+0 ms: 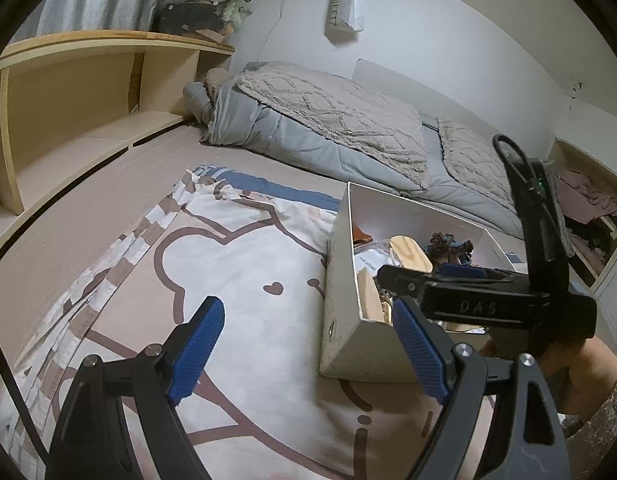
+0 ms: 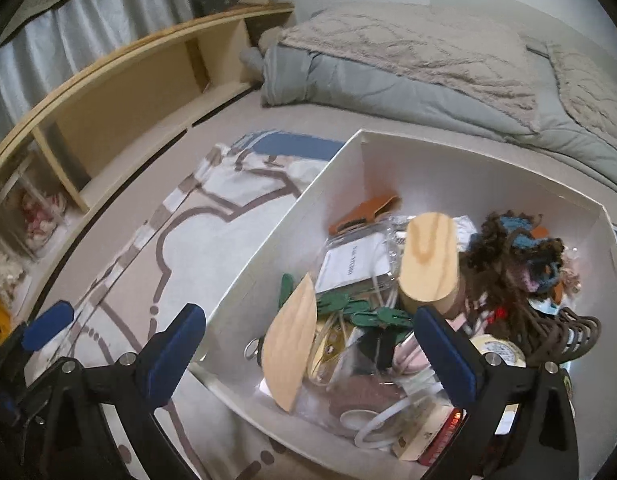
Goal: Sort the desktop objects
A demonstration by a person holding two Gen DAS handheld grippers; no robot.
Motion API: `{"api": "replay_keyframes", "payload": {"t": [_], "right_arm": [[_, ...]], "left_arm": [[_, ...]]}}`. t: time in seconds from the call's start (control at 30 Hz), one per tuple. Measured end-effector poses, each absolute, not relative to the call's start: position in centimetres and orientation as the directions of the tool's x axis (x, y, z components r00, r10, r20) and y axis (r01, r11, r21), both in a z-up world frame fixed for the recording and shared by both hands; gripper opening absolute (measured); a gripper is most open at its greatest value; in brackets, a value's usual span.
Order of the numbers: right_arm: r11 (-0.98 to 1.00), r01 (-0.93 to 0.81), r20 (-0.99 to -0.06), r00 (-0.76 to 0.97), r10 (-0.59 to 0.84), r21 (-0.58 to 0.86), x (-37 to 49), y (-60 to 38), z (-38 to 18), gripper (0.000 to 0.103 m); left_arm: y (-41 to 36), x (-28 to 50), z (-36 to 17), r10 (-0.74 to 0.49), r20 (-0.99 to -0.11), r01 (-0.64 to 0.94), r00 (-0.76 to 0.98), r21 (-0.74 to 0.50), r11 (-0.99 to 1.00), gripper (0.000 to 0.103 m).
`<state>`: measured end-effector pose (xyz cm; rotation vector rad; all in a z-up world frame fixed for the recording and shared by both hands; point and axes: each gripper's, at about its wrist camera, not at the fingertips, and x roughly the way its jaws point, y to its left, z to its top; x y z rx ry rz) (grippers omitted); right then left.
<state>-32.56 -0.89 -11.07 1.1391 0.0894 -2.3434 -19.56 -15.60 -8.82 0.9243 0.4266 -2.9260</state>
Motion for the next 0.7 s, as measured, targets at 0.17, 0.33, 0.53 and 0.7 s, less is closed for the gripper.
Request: {"api": "replay_keyframes", "payload": {"t": [0.17, 0.33, 0.53, 0.7], "right_arm": [[-0.875, 0.459, -0.728, -0.545, -0.416, 0.156, -32.4, -0.3, -10.7, 0.103], [-0.890, 0.433, -0.680, -0.610, -0.406, 0.143, -31.4, 0.9, -9.7, 0.103], [-0.900, 0.398, -0.629, -0.658, -0.414, 0.176, -30.0, 3.1, -9.3, 0.103], [-0.912, 0.377, -0.594, -0.701, -0.396, 0.163, -28.6, 4.8, -8.6, 0.103]], "left_arm": [[-15.4, -19.5, -8.7, 0.045, -0.567, 0.116, -0.822, -0.244, -0.963, 0.086], [-15.2, -19.4, -8.6, 0.050, -0.564, 0.108, -0.824, -0.244, -0.964, 0.086], [-14.6, -19.4, -8.6, 0.052, -0.563, 0.096, -0.825, -0.231, -0.968, 0.086], [-14.1, -19.4, -8.4, 0.049, -0.560, 0.086, -0.827, -0.213, -0.973, 0.086]]}}
